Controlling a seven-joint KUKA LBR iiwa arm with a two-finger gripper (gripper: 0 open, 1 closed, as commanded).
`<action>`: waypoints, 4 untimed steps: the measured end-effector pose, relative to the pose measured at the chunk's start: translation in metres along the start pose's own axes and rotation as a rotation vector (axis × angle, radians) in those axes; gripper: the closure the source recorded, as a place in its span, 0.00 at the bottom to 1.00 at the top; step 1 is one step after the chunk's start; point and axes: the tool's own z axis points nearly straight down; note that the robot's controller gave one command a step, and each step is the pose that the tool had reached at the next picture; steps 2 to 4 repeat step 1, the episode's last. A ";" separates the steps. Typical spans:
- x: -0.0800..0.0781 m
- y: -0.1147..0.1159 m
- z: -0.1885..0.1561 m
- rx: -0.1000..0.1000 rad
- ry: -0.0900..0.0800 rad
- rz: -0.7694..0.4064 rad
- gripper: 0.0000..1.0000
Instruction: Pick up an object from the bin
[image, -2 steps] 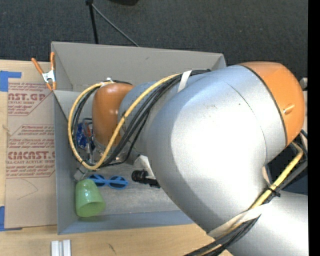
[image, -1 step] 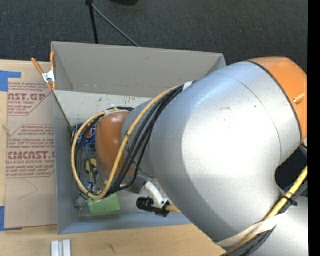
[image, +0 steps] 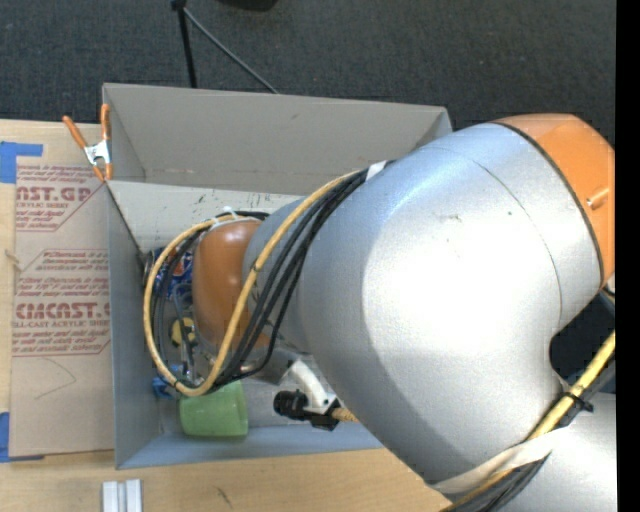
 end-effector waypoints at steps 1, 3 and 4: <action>-0.008 0.007 -0.190 -0.008 0.000 0.024 1.00; -0.008 0.007 -0.190 -0.008 0.000 0.024 1.00; -0.008 0.007 -0.190 -0.008 0.000 0.024 1.00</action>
Offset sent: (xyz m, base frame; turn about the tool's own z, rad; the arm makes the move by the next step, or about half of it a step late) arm 0.0097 -0.0008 0.1865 0.0259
